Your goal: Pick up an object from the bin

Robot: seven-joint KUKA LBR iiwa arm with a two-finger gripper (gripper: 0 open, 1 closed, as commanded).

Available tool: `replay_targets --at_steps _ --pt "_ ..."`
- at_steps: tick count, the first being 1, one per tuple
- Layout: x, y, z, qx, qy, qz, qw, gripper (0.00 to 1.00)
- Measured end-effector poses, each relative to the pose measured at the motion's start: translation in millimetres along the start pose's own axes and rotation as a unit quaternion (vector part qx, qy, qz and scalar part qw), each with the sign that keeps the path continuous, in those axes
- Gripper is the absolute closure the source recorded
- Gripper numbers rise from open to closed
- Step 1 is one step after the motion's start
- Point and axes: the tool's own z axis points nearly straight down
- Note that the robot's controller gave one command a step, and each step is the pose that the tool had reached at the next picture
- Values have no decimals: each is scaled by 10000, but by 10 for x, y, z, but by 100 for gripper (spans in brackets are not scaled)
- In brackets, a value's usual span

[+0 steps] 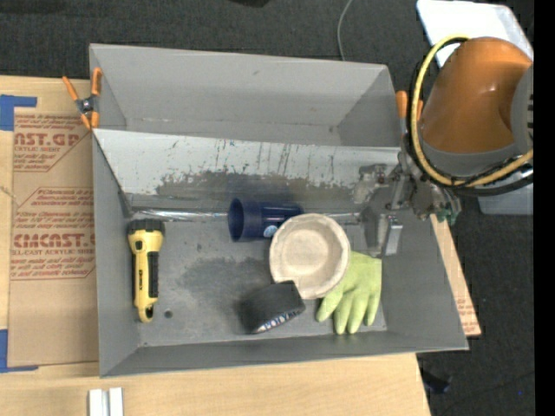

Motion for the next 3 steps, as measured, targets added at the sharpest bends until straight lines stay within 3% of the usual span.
replay_targets --at_steps 1,2,3 --pt "-12 4 -50 6 -39 -9 10000 0" --pt "-124 238 116 6 -34 -332 9994 0" --pt "-73 310 191 7 -47 -392 9992 0"
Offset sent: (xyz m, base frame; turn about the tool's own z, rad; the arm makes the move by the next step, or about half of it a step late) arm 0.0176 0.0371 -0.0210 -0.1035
